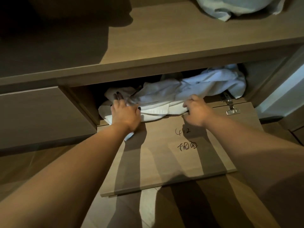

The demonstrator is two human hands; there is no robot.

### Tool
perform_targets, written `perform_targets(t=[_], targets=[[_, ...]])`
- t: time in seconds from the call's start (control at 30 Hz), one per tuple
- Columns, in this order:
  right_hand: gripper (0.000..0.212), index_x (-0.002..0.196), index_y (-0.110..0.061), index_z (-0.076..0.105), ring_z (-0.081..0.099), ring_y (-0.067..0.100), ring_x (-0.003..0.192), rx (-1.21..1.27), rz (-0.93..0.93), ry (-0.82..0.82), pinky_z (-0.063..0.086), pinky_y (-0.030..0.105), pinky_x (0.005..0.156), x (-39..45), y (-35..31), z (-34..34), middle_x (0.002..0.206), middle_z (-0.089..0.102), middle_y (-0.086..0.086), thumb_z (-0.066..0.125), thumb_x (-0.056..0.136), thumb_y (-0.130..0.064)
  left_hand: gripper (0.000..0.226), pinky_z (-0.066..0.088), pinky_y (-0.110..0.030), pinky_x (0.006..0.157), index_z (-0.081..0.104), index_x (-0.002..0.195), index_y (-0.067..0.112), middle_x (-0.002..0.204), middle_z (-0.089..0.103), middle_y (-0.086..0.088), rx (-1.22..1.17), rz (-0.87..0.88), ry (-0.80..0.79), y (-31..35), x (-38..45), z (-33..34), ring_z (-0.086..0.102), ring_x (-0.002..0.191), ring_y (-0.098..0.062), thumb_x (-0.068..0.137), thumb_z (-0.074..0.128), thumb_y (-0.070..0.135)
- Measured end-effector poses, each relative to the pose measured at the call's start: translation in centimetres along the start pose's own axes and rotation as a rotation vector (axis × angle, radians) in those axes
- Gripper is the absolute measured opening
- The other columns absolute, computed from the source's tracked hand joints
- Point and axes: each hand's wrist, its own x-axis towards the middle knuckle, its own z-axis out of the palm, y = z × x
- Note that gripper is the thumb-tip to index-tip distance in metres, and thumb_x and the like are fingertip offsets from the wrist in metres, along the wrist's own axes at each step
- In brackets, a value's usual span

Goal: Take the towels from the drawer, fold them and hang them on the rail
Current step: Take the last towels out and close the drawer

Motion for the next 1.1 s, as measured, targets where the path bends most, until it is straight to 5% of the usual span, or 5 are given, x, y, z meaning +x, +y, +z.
perform_targets(t=[0.13,0.3,0.6,0.87,1.1], targets=[[0.051,0.136,-0.013,0.050,0.044,0.028,0.123,-0.045,0.001,-0.057,0.043,0.043,0.103,0.0,-0.2,-0.5,0.134,0.037,0.007,0.064,0.087,-0.018,0.044,0.022,-0.046,0.114,0.054,0.135,0.015,0.144,0.044,-0.025,-0.134,-0.108,-0.166,-1.4,1.5,-0.7,0.034,0.135,-0.041,0.103,0.033,0.038],[0.054,0.138,-0.010,0.044,0.040,0.029,0.126,-0.062,0.025,-0.060,0.041,0.043,0.106,-1.0,0.5,-1.1,0.133,0.037,0.009,0.061,0.088,-0.018,0.022,0.044,-0.033,0.082,0.069,0.096,0.003,0.101,0.068,-0.019,-0.585,-0.148,0.096,-2.2,1.1,-1.2,0.061,0.104,-0.037,0.093,0.061,0.023],[0.062,0.141,-0.009,0.038,0.044,0.034,0.124,0.018,0.039,0.035,0.043,0.041,0.100,-1.6,1.5,-2.9,0.137,0.036,0.013,0.065,0.086,-0.020,0.017,0.053,-0.019,0.076,0.072,0.071,0.022,0.077,0.070,0.004,-1.250,-0.384,0.155,-1.8,0.8,-2.6,0.067,0.079,-0.010,0.078,0.080,0.009],[0.126,0.155,-0.031,0.000,0.025,0.028,0.143,0.160,-0.268,0.139,0.035,0.044,0.110,-2.2,-1.4,-2.8,0.159,0.014,0.000,0.087,0.064,-0.042,0.015,0.058,-0.022,0.077,0.060,0.094,0.002,0.086,0.065,-0.011,-1.678,0.074,-0.647,2.8,-2.3,-5.6,0.069,0.078,-0.017,0.081,0.058,-0.007],[0.021,0.093,-0.019,0.056,0.061,0.035,0.095,0.183,-0.221,0.199,0.043,0.032,0.067,-3.0,0.5,-1.6,0.098,0.067,0.011,0.070,0.078,-0.022,0.023,0.060,-0.030,0.078,0.074,0.082,0.005,0.084,0.068,-0.010,-1.742,0.102,-0.923,4.2,-2.6,-8.0,0.068,0.077,-0.019,0.074,0.052,0.001]])
